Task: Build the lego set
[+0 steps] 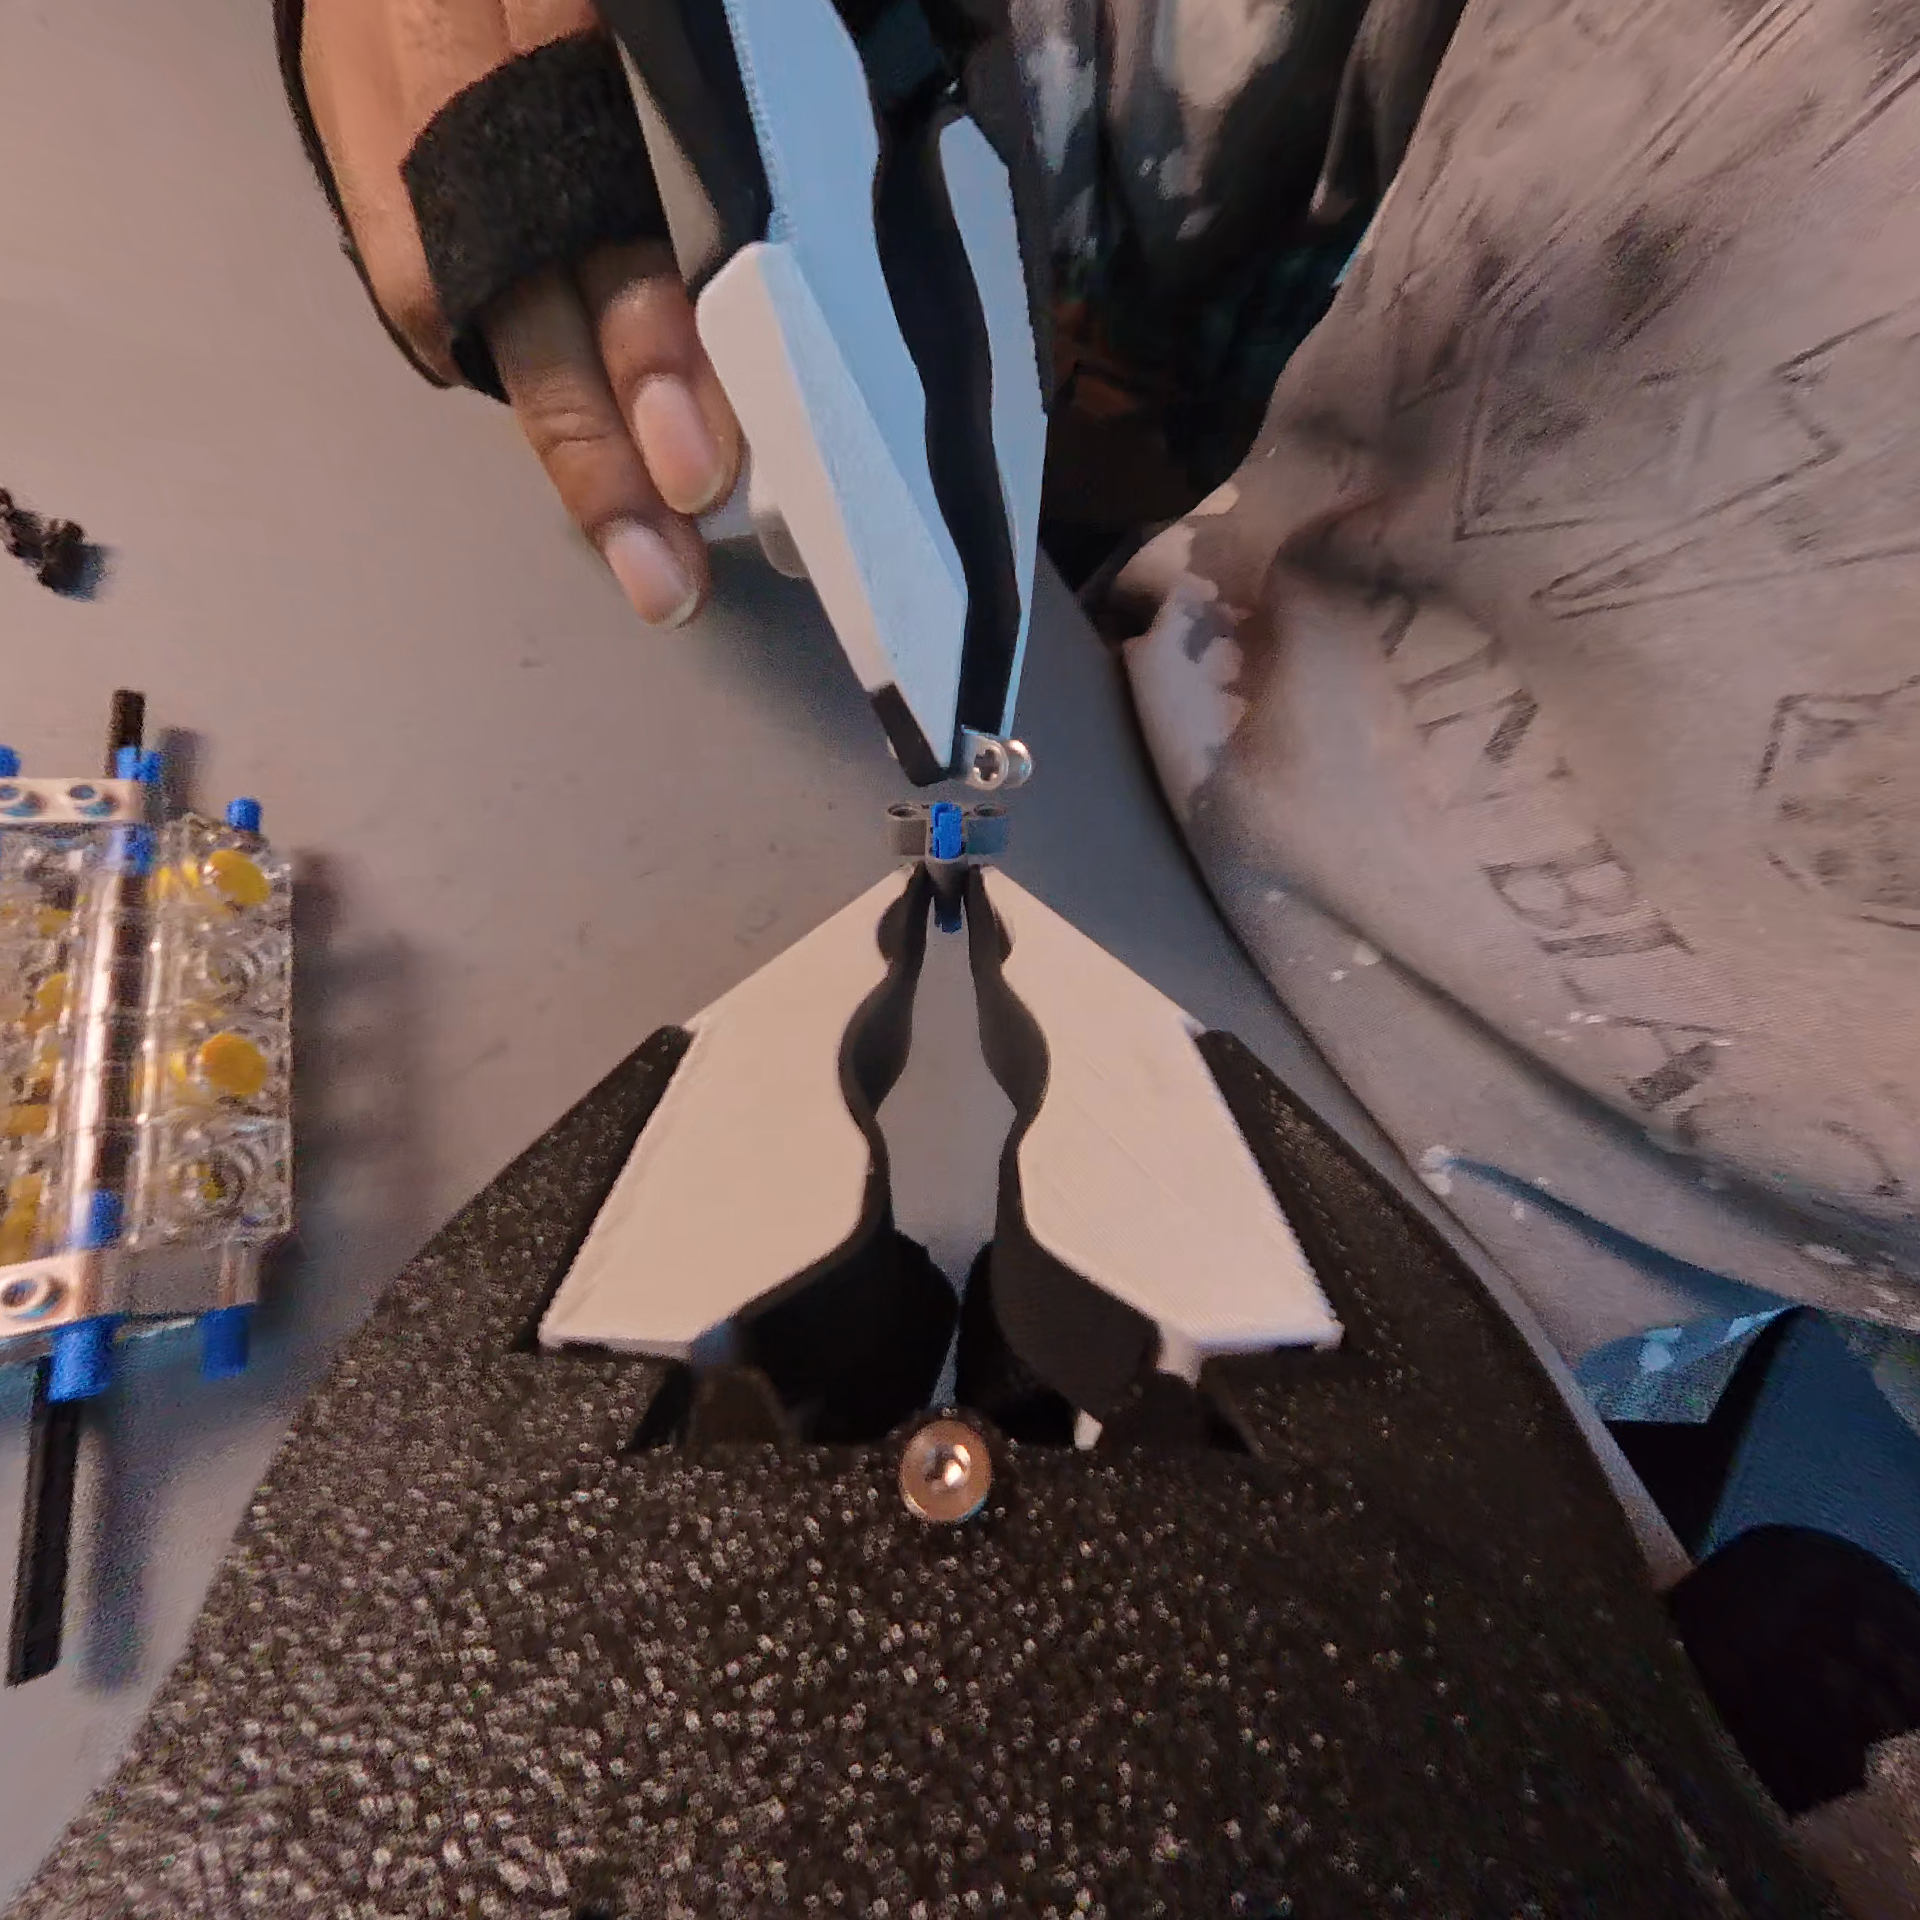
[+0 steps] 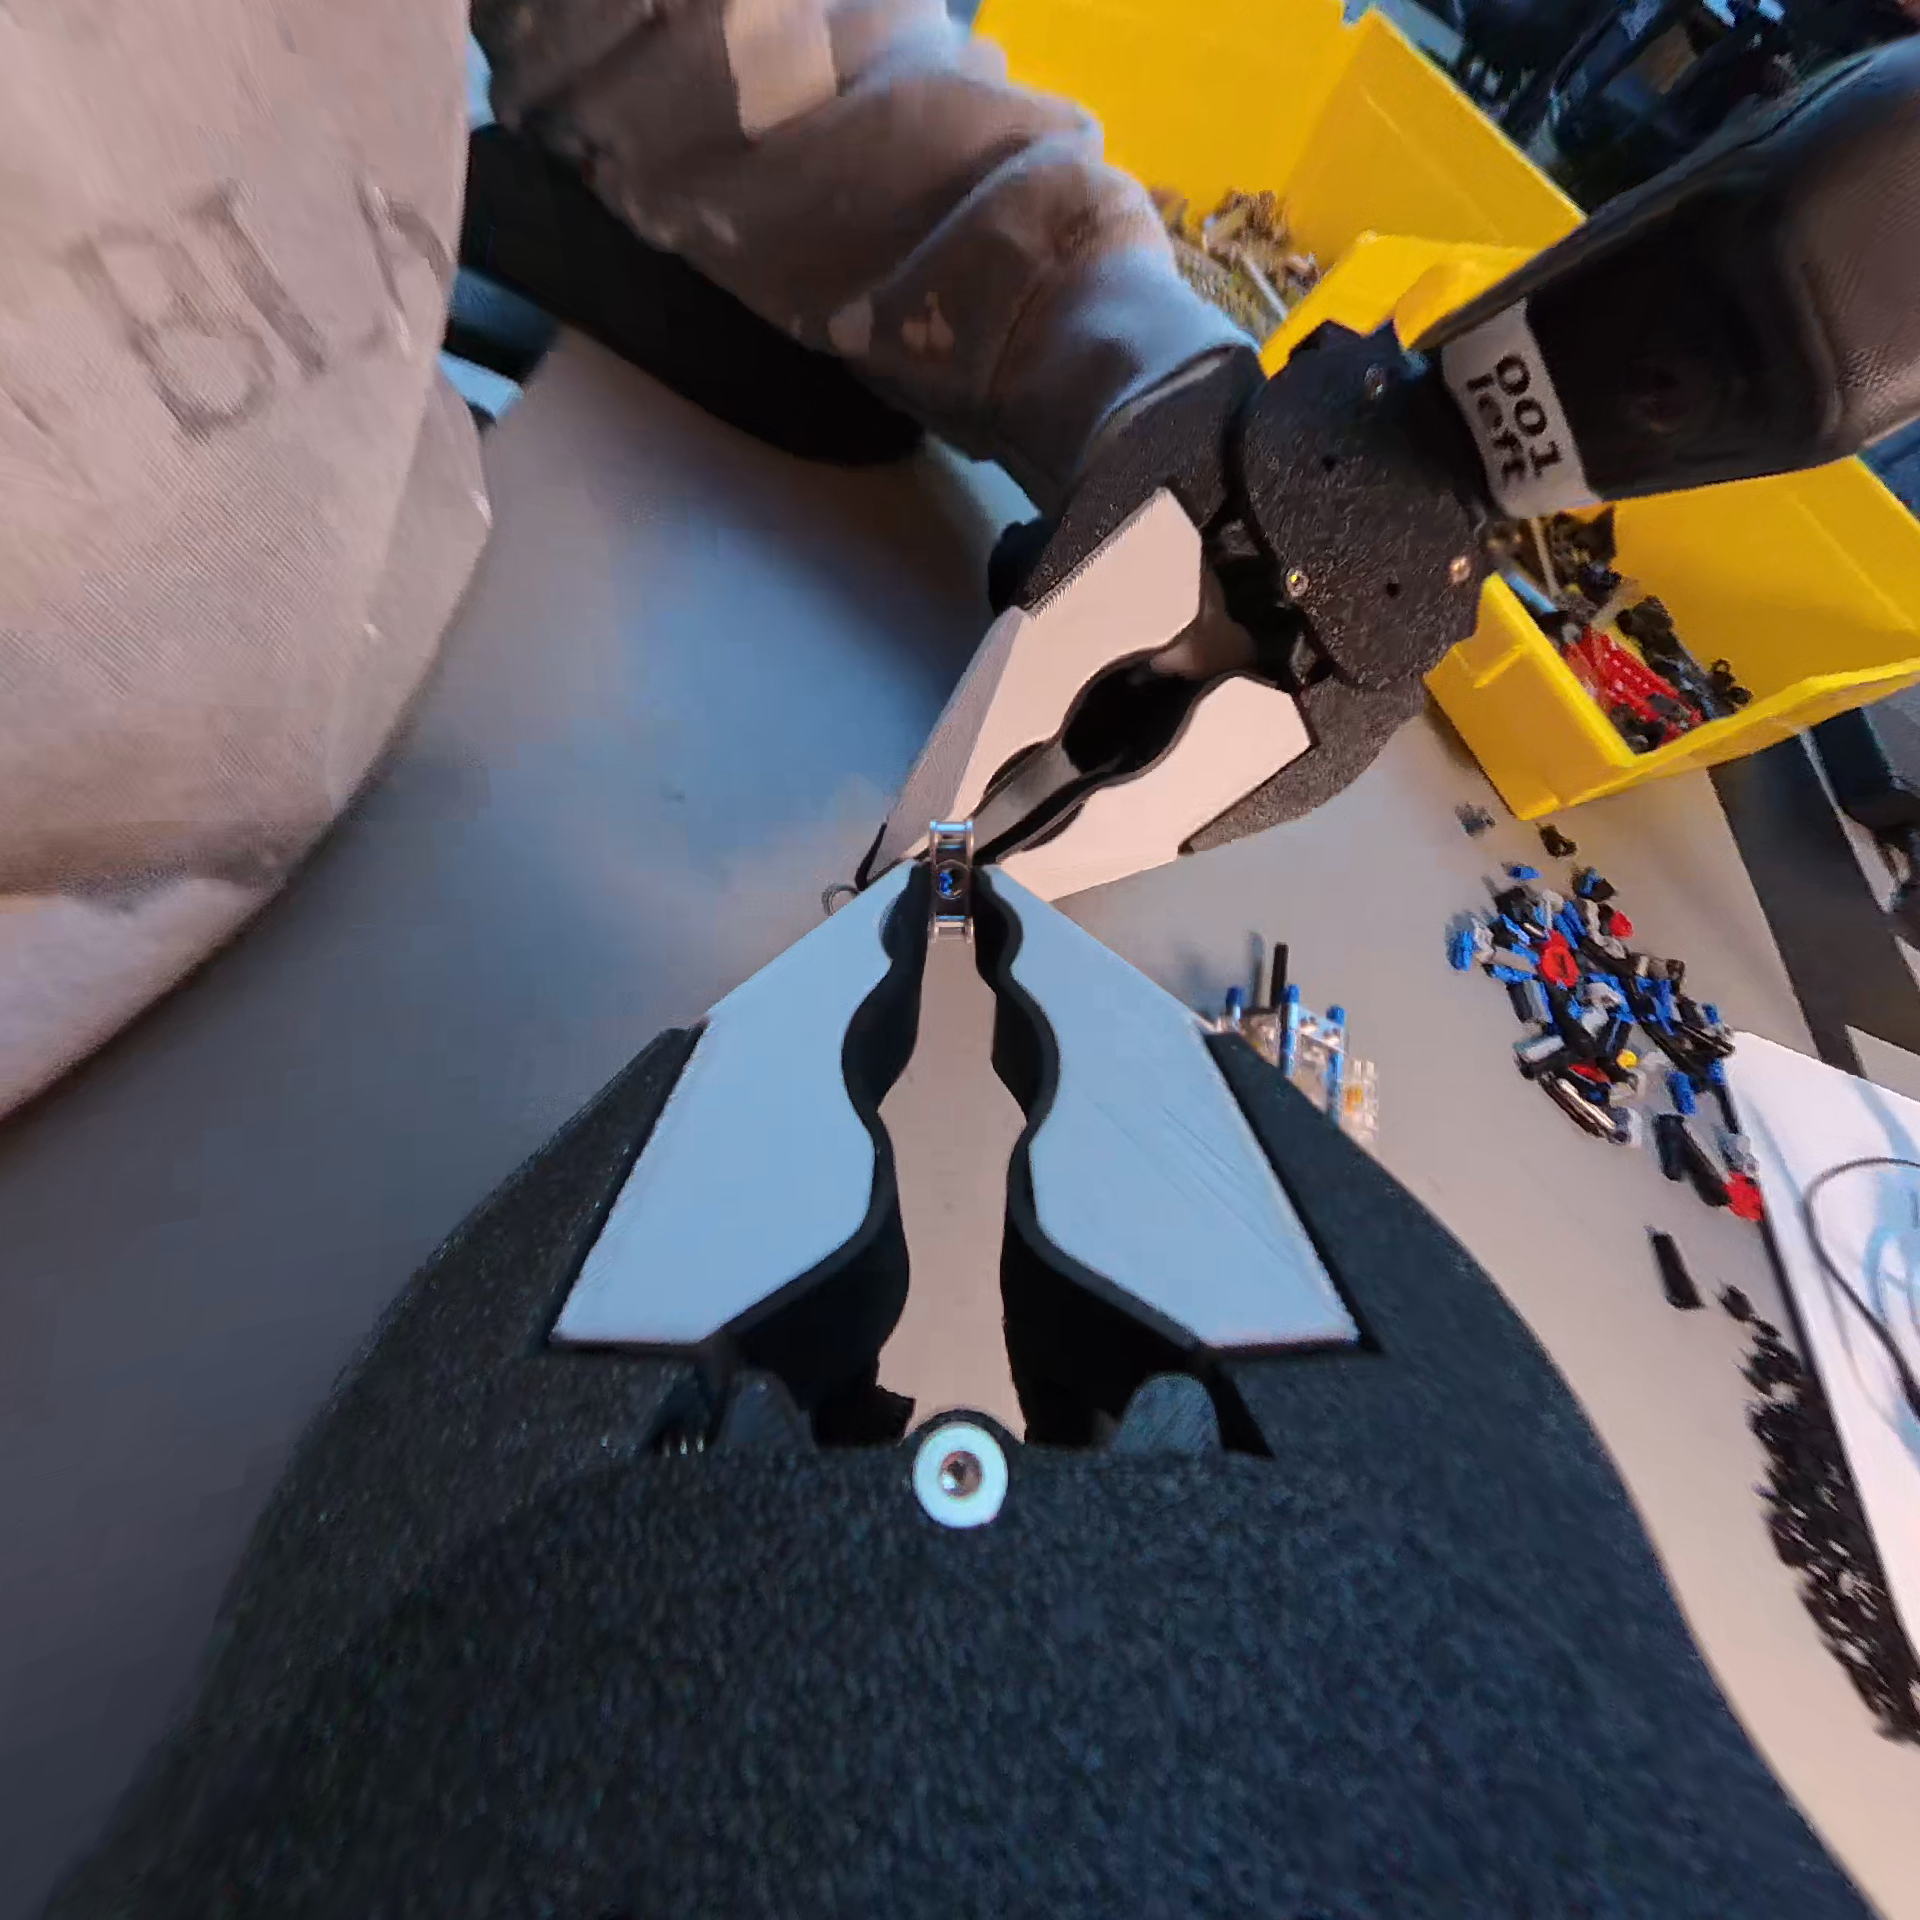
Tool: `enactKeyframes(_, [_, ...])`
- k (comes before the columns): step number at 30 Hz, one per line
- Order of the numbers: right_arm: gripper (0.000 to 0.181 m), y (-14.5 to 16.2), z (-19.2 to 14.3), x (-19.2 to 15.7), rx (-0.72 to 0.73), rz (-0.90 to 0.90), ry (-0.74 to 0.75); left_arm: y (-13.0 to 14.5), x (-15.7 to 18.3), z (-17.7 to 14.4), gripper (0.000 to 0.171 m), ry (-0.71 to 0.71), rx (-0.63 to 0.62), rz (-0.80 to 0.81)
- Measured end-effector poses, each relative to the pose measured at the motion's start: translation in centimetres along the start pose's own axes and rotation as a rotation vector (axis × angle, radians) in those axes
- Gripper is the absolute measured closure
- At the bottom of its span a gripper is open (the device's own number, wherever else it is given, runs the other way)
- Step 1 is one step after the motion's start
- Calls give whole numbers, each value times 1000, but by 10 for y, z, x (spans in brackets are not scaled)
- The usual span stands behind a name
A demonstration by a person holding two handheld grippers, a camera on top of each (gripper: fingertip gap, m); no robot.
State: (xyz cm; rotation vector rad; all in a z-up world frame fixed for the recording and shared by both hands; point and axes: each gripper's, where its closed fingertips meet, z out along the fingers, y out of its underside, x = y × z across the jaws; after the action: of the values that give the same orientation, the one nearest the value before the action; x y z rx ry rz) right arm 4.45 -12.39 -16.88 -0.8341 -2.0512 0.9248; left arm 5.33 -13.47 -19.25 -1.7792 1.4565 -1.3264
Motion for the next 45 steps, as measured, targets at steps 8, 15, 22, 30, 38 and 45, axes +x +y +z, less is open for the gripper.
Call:
enactKeyframes(8, [176,-37,-12,-7,95,70,-194,-29,34,-2,167,184,143,10])
enactKeyframes(15, [176,-41,-12,-18,23,46,-271,-28,36,4,167,132,121,50])
enactKeyframes(22, [176,-37,-12,-20,-20,37,-281,-26,35,8,167,78,94,74])
enactKeyframes(30, [176,-34,-12,-14,-50,41,-244,-27,27,5,167,-22,95,113])
enactKeyframes(38, [176,-29,-20,8,-60,95,-132,-38,10,-5,167,-224,118,160])
enactKeyframes(45, [176,-13,-25,26,-98,196,-14,-41,-18,-20,167,-490,93,162])
